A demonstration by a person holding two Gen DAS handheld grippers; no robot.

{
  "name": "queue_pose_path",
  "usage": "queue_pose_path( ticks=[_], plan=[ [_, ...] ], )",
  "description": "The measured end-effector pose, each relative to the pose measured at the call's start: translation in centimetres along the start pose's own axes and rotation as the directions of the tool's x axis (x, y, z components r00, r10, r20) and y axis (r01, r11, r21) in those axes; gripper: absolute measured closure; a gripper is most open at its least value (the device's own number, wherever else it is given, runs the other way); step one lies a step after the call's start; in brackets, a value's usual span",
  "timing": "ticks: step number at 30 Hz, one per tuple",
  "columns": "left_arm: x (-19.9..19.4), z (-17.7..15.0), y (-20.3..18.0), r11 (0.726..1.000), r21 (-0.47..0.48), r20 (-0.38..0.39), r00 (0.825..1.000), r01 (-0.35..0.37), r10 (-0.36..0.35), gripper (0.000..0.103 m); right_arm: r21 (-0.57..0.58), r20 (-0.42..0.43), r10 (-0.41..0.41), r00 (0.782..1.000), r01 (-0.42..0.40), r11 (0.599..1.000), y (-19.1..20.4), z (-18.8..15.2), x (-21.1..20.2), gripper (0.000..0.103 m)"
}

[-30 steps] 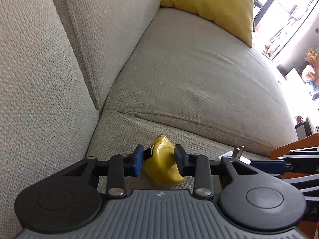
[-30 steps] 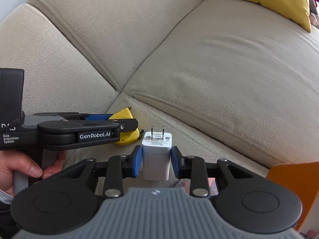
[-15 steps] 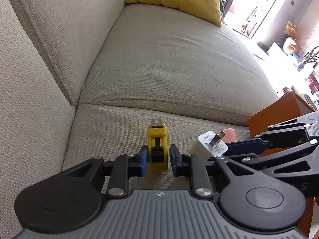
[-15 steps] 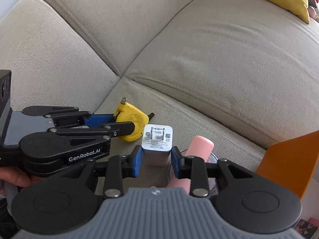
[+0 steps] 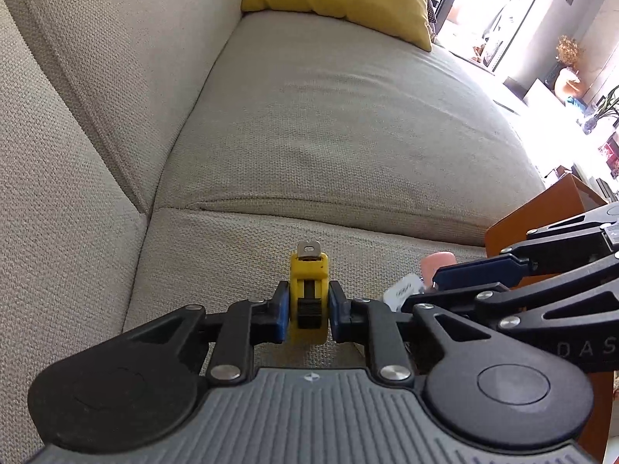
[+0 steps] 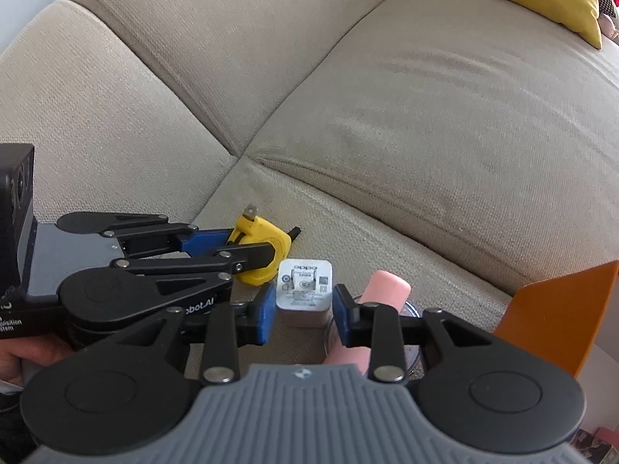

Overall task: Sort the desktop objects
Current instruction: 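Grasp the yellow tape measure with the left gripper while the right holds the charger, then carry the tape measure and charger over the orange box with both grippers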

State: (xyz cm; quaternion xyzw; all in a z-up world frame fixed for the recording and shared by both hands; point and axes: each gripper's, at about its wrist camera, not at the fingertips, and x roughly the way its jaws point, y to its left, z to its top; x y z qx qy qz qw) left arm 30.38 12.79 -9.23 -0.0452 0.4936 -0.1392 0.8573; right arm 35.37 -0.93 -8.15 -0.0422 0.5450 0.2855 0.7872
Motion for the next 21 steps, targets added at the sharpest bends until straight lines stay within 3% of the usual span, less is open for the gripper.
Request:
queue_pose_path(
  ticks=[6,15,21],
  plan=[
    [-0.5,-0.5,0.5,0.997,-0.073,-0.002,1.0,-0.005,0.005,0.081,0.038,-0.025,0.036,0.999,-0.035,0.999,-0.1,-0.3,1.1,0.069],
    [-2.3,-1.4,1.6,0.987,-0.161,0.025,0.999,-0.022,0.027,0.081,-0.074,0.017,-0.047,0.999,0.048,0.996,2.6,-1.3,1.2,0.065],
    [-3.1,-1.2,1.1,0.987,-0.158,0.031,0.999,-0.019,0.024,0.081,-0.059,0.024,-0.062,0.998,0.064,0.996,2.6,-1.4,2.1,0.068]
  ],
)
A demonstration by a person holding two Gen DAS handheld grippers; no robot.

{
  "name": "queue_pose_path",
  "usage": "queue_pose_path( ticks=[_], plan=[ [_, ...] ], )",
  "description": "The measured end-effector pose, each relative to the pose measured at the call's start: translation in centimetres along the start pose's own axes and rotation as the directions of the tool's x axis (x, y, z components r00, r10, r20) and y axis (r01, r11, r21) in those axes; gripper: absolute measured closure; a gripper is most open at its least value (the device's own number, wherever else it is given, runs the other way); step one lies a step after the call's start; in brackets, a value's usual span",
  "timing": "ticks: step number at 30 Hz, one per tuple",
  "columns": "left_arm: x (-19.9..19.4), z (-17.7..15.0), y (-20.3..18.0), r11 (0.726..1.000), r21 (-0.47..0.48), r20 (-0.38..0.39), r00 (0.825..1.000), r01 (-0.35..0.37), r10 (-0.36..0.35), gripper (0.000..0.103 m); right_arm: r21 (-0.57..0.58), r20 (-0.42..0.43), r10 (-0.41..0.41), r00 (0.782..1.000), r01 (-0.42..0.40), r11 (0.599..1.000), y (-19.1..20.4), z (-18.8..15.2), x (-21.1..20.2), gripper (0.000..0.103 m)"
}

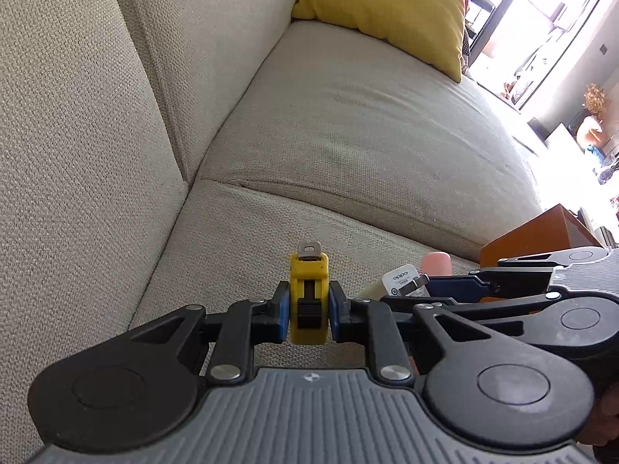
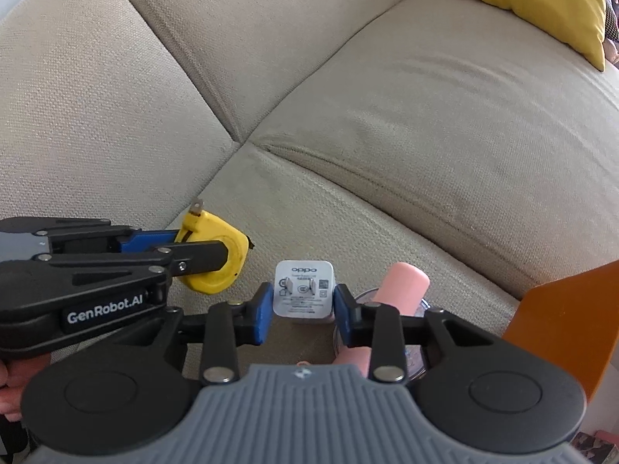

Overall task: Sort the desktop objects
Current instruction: 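Carry the tape measure and charger over the orange box with both grippers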

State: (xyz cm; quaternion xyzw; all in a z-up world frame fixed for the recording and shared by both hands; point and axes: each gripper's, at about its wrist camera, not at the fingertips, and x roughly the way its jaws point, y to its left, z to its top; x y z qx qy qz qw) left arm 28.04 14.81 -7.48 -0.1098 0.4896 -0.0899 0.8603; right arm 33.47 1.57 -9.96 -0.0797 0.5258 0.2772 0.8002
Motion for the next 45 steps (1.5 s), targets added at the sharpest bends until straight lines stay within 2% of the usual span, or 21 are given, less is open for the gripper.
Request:
queue_pose_path(
  ticks=[5,11,16,21,26,28,32,36,45],
  plan=[
    [-2.0,0.2,-1.1,1.0,0.017,0.033,0.999,0.016,-0.017,0.081,0.02,0.032,0.013,0.999,-0.013,1.0,-0.2,-0.9,-2.4,0.068],
    [-5.8,0.5,-4.0,0.996,0.06,0.091,0.993,0.072,-0.078,0.081,0.065,0.161,0.044,0.986,-0.055,0.996,-1.3,-3.3,-9.6,0.068],
    [-8.2,0.5,-8.6,0.981,0.142,0.115,0.982,0.135,-0.151,0.081,0.104,0.24,-0.003,0.971,-0.023,0.994,-4.0,-6.3,-15.7,0.068],
    [-8.5,-0.6,-13.9,0.946,0.233,0.076,0.965,0.226,-0.249,0.081,0.154,0.249,-0.074,0.966,0.036,0.987,-7.9,-9.7,-20.1,0.068],
    [-6.8,-2.2,-19.3,0.916,0.315,-0.011,0.965,0.25,-0.26,0.081,0.216,0.217,-0.193,0.957,0.146,0.965,-12.0,-12.6,-22.2,0.068],
    [-5.3,-2.7,-21.1,0.908,0.324,-0.059,0.963,0.266,-0.261,0.081,0.243,0.21,-0.212,0.954,0.158,0.957,-13.4,-13.6,-22.3,0.068],
    [-1.8,-4.0,-23.6,0.903,0.332,-0.142,0.961,0.273,-0.238,0.081,0.292,0.203,-0.215,0.955,0.15,0.945,-15.7,-15.1,-22.2,0.068],
    [2.1,-4.9,-25.0,0.911,0.318,-0.216,0.956,0.261,-0.198,0.081,0.318,0.203,-0.199,0.959,0.128,0.939,-17.2,-15.9,-21.7,0.068],
    [7.1,-5.9,-25.8,0.924,0.287,-0.308,0.937,0.255,-0.163,0.081,0.341,0.217,-0.179,0.959,0.098,0.935,-19.9,-16.2,-20.9,0.068]
  ],
)
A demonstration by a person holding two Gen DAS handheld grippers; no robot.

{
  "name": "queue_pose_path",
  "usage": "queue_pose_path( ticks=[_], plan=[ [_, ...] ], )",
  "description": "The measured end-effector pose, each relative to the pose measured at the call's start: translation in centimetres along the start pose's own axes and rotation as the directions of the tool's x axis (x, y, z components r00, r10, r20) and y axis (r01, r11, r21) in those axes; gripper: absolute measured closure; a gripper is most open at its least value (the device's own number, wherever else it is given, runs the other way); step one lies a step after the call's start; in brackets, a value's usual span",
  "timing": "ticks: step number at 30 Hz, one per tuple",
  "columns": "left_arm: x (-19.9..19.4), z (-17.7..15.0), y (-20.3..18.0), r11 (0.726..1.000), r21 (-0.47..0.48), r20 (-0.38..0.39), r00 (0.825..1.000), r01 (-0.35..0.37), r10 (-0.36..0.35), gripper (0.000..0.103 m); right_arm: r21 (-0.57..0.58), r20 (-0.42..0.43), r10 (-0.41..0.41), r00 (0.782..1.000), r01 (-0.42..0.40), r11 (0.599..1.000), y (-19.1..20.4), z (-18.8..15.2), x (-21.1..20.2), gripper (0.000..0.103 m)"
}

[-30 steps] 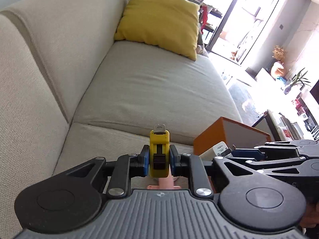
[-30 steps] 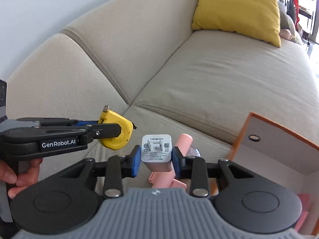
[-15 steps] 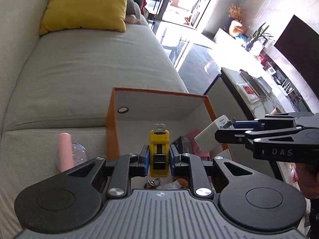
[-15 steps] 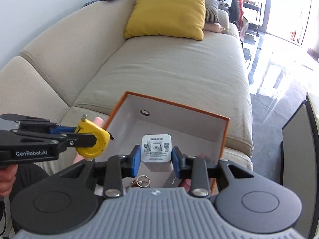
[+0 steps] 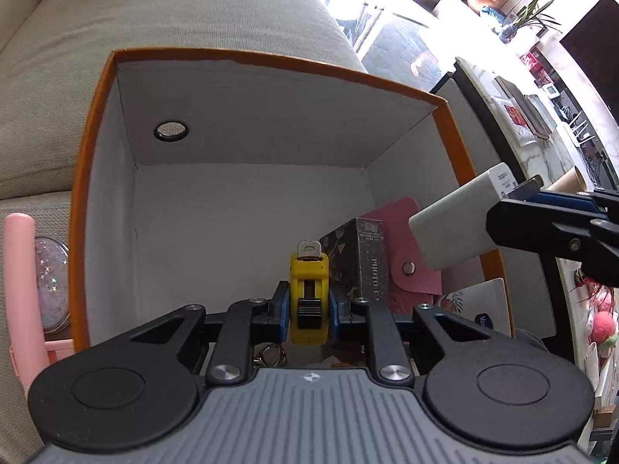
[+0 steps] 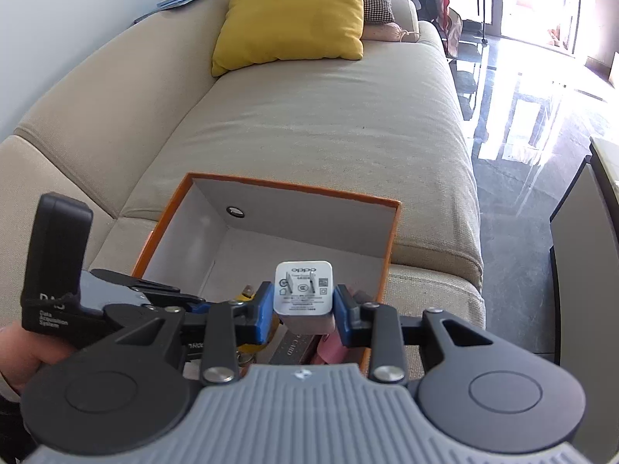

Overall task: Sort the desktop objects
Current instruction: 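Carry the tape measure and charger over the orange box with both grippers, then open the left gripper to drop the tape measure into the box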

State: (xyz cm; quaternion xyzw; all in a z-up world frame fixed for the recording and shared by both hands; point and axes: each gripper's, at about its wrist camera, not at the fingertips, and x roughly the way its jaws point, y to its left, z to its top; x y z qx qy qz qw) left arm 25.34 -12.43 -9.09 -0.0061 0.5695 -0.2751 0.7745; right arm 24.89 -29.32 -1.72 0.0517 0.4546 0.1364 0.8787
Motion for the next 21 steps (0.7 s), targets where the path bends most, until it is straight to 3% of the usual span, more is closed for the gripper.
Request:
queue_pose_path(
  ticks=[11,16,21],
  plan=[
    [0.9,-0.5,1.7,0.995,-0.092,-0.092,0.994,0.049,-0.057,0.081,-0.007,0.004,0.008,1.0,-0.008,1.0,-0.7,0.2,0.3,0.068],
    [-0.3,-0.9,0.9,0.998,-0.036,-0.064,0.996,-0.06,0.057,0.071,-0.026,0.014,-0.006,1.0,0.006,1.0,-0.5,0.1,0.1,0.068],
    [-0.4,-0.7,0.1,0.996,-0.022,-0.054,0.995,-0.081,0.08,0.067,-0.029,0.021,-0.007,1.0,0.008,1.0,-0.3,0.0,-0.4,0.068]
  ],
)
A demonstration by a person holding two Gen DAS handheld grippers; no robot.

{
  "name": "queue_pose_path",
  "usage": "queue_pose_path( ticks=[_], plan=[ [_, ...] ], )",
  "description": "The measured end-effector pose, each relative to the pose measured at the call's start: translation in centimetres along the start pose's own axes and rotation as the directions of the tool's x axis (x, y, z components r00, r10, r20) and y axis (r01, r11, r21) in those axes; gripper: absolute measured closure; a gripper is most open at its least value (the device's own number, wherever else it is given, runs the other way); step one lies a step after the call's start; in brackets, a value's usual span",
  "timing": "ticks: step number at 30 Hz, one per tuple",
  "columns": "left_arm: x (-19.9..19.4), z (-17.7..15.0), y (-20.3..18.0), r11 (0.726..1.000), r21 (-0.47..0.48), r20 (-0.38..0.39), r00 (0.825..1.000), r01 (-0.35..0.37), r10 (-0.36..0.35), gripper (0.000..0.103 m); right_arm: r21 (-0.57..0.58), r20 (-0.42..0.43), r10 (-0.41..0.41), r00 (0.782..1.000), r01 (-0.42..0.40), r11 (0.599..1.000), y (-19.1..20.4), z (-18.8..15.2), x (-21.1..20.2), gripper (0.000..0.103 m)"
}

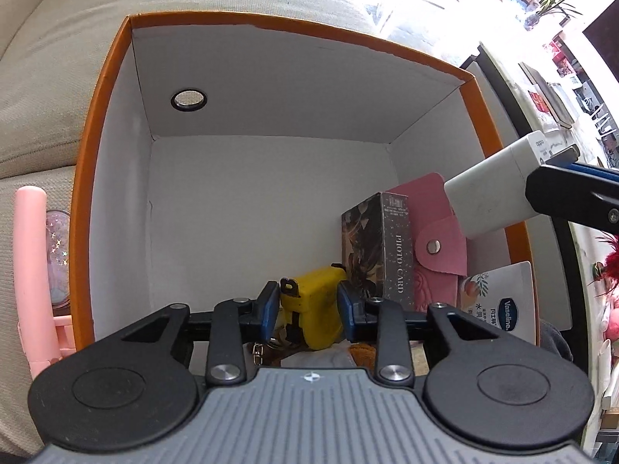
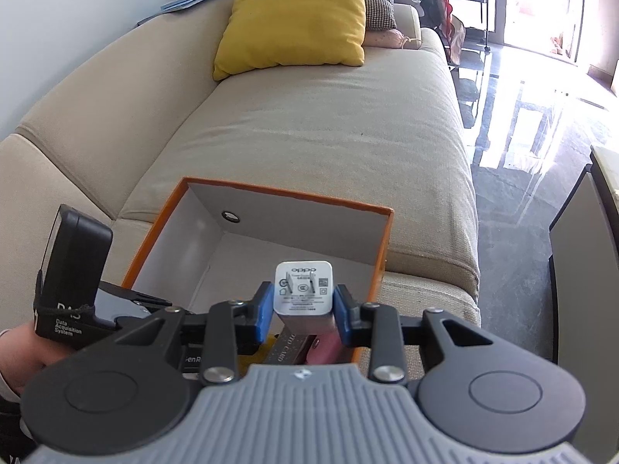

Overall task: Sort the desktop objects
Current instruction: 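Open the left gripper to drop the tape measure into the box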

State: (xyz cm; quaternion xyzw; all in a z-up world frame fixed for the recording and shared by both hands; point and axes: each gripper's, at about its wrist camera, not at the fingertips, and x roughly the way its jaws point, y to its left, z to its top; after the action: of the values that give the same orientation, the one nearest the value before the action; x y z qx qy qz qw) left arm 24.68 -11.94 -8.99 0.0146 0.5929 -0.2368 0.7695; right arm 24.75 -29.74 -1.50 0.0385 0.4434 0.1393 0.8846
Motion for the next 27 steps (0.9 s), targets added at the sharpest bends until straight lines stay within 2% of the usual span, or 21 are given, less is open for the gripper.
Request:
queue_pose_path(
  ticks=[4,8,10,11,12,15,17,19,27],
  plan=[
    [-1.4,0.2,-0.6,1.0,0.023,0.058,0.998,-0.014,0.013,0.067,0.007,0.009,-0.005,1.0,0.005,1.0,-0.2,0.1,-0.6,0.068],
    [-3.1,1.1,-1.4,0.998,0.046,0.106,0.994,0.03,-0.035,0.067,0.008,0.023,-0.016,1.0,0.016,1.0,-0.6,0.4,-1.4,0.068],
    [-3.5,1.6,-2.2,0.995,0.08,0.126,0.99,0.057,-0.066,0.06,0.008,0.033,-0.024,0.999,0.024,1.0,-0.9,0.7,-1.7,0.068],
    [-3.6,1.7,-2.7,0.993,0.101,0.136,0.988,0.056,-0.07,0.049,0.011,0.039,-0.031,0.999,0.031,0.999,-1.0,0.8,-1.9,0.068],
    [-3.5,1.8,-3.5,0.991,0.123,0.149,0.986,0.053,-0.071,0.048,0.015,0.045,-0.038,0.998,0.037,0.999,-1.2,0.9,-2.1,0.068],
    [-3.1,2.3,-5.0,0.985,0.158,0.149,0.985,0.064,-0.088,0.047,0.03,0.056,-0.042,0.998,0.04,0.999,-1.8,1.1,-2.7,0.068],
    [-2.6,2.6,-5.8,0.984,0.172,0.143,0.987,0.055,-0.08,0.041,0.037,0.058,-0.043,0.997,0.041,0.998,-2.0,1.2,-2.9,0.068],
    [-1.8,2.9,-6.5,0.981,0.188,0.13,0.989,0.043,-0.069,0.04,0.035,0.058,-0.051,0.997,0.049,0.998,-2.2,1.3,-2.9,0.068],
    [0.0,2.9,-6.5,0.985,0.168,0.083,0.995,0.047,-0.062,0.03,0.043,0.049,-0.049,0.998,0.047,0.998,-3.1,1.3,-2.3,0.068]
  ],
)
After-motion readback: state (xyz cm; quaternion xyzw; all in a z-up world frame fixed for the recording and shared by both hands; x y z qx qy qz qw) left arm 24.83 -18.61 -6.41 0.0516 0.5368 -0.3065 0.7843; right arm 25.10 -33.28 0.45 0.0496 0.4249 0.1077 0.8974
